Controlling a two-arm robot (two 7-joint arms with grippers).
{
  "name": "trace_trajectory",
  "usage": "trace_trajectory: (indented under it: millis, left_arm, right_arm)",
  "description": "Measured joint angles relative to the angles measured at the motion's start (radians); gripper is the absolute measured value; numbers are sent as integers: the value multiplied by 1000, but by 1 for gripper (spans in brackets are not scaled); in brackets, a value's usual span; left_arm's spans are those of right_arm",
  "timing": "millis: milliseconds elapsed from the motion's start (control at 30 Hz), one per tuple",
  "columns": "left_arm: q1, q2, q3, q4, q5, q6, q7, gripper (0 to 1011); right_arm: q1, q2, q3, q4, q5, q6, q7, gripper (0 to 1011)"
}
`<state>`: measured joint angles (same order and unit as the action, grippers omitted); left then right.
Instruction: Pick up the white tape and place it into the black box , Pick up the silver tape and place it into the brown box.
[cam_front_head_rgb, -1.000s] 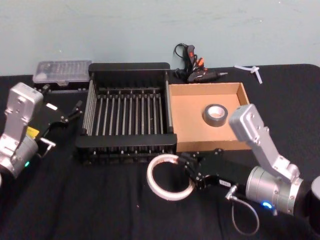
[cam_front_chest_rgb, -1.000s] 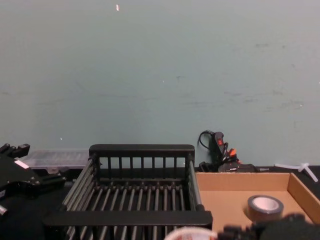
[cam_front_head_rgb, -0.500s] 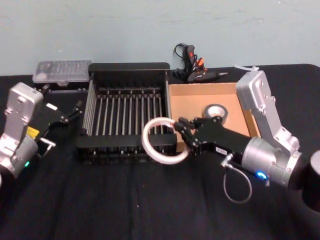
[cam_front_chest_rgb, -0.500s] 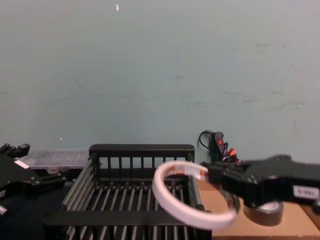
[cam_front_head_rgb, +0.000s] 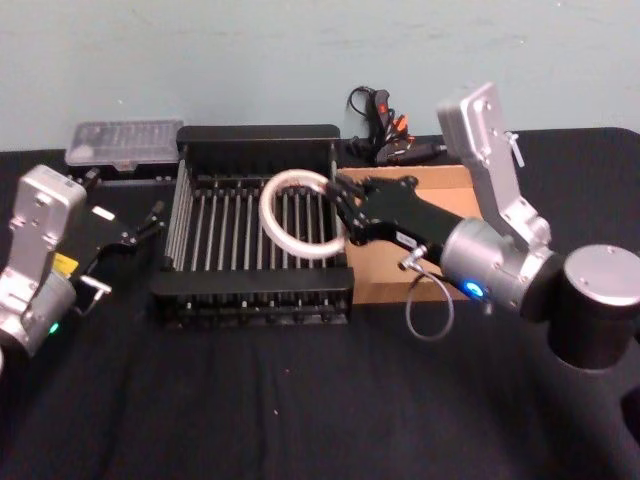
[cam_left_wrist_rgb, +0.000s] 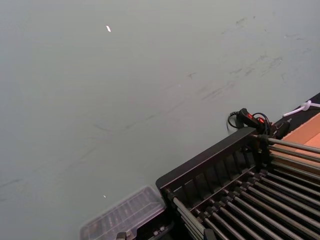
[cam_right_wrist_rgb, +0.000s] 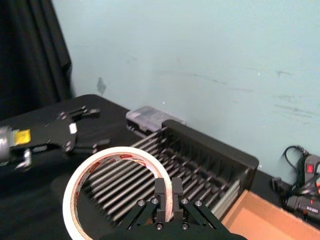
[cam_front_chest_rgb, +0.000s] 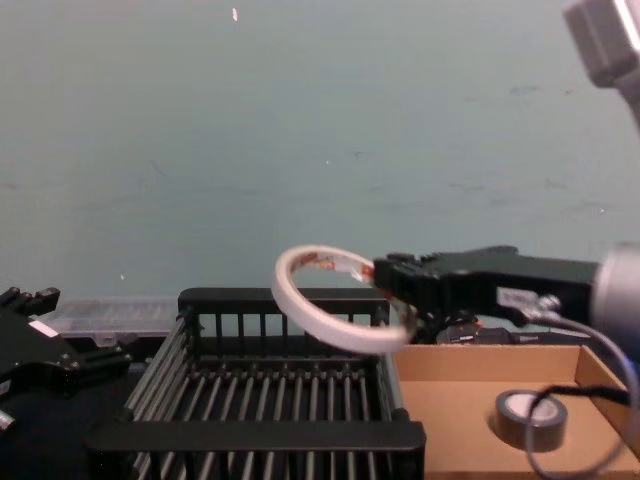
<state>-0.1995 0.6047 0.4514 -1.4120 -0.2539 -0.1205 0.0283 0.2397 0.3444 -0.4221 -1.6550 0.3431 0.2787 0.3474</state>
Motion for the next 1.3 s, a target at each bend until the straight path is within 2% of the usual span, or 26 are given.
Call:
trace_trajectory:
  millis: [233,333,367,467,567,600,700,1033,1300]
  left_arm:
    - [0,0,0,0,0,0,0,1001]
    - [0,0,0,0,0,0,0,1001]
    - [0,0,0,0,0,0,0,1001]
    - [0,0,0,0,0,0,0,1001]
    - [0,0,0,0,0,0,0,1001]
    - [0,0,0,0,0,0,0,1001]
    - [0,0,0,0,0,0,0,1001]
    - [0,0,0,0,0,0,0,1001]
    - [0,0,0,0,0,0,0,1001]
  right_arm:
    - [84,-83,-23,115,-30,-21,-47,87]
    - [107,-107,-28,154,-43,-30,-58,87]
    - [125,-126,-32,186,-54,-37,-68,87]
    - [145,-150,-36,227,-69,-46,-82,87]
    - [176,-189,-41,296,-95,-59,-104,87]
    - [176,-189,-41,296,-95,-59,-104,87]
    - [203,-220,-45,364,-118,-71,-118,88]
    - [243,-267,-58,488,-166,-77,-128,87]
    - [245,-275,-57,511,-189,-63,-128,87]
